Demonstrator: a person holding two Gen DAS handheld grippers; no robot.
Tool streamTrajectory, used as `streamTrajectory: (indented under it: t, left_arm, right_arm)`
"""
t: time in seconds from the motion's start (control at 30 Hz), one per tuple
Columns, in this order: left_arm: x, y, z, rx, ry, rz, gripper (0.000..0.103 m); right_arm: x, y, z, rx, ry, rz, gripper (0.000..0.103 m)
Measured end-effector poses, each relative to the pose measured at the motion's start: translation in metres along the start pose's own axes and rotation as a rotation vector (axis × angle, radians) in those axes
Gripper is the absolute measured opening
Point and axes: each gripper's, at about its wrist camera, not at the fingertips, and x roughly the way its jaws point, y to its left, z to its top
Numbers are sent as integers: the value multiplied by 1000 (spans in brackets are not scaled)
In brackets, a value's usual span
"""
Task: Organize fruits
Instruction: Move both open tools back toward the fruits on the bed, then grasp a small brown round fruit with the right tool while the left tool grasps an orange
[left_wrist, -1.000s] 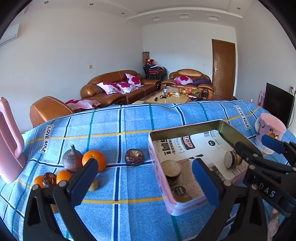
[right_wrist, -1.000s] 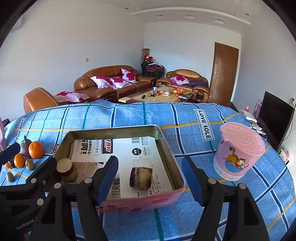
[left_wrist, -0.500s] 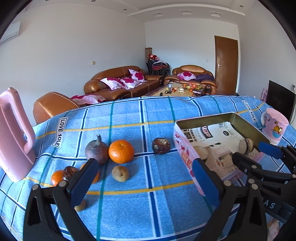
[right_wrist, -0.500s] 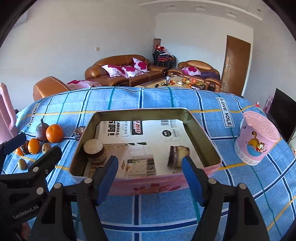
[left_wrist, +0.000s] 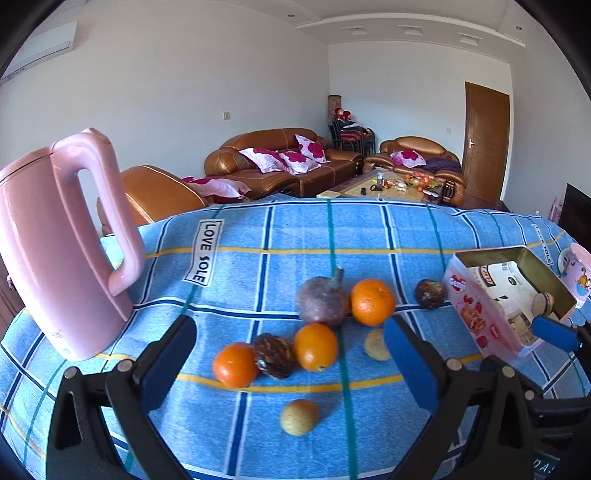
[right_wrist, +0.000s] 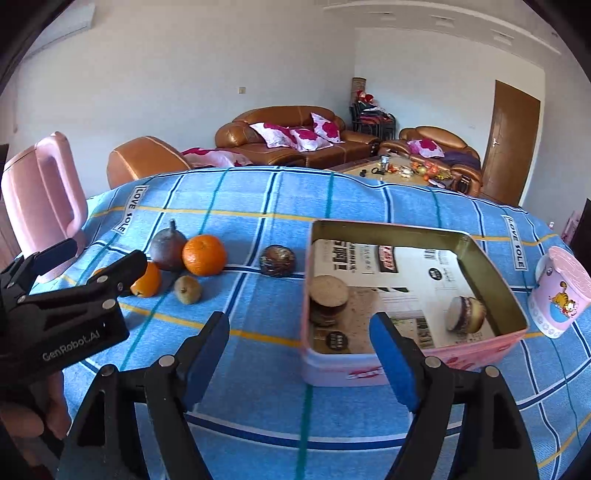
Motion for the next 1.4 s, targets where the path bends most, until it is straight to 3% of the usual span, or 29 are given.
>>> streamTrajectory:
  t: [0.4, 0.5, 0.6, 0.7, 0.93, 1.0, 1.07, 1.27, 1.4]
  left_arm:
    - [6, 86, 7, -113, 28, 55, 103]
    - [9, 104, 5, -161, 43, 40, 103]
    - [12, 113, 3, -179, 59, 13, 103]
    - [15, 116, 2, -154, 69, 28, 103]
    - [23, 111, -1, -77, 109, 12, 103]
    - [24, 108, -2, -53, 116, -2, 103]
    - [24, 104, -3, -25, 128, -34, 103]
    - [27, 89, -9, 54, 161, -125, 97]
    - [28, 74, -14, 124, 185, -167, 80]
  right_arm:
    - [7, 74, -4, -134, 31, 164, 80]
    - [11, 98, -4, -185, 38, 195, 79]
    - [20, 119, 0, -224, 63, 218, 70]
    - [35, 136, 2, -238, 113, 230, 53]
    - [60, 150, 1, -234, 200, 255, 48]
    - [61, 148, -1, -228, 204, 267, 42]
    - [60, 146, -2, -225, 202, 258, 29]
    - [55, 125, -2, -200, 186, 207, 29]
    - [42, 98, 1, -158, 145, 215, 29]
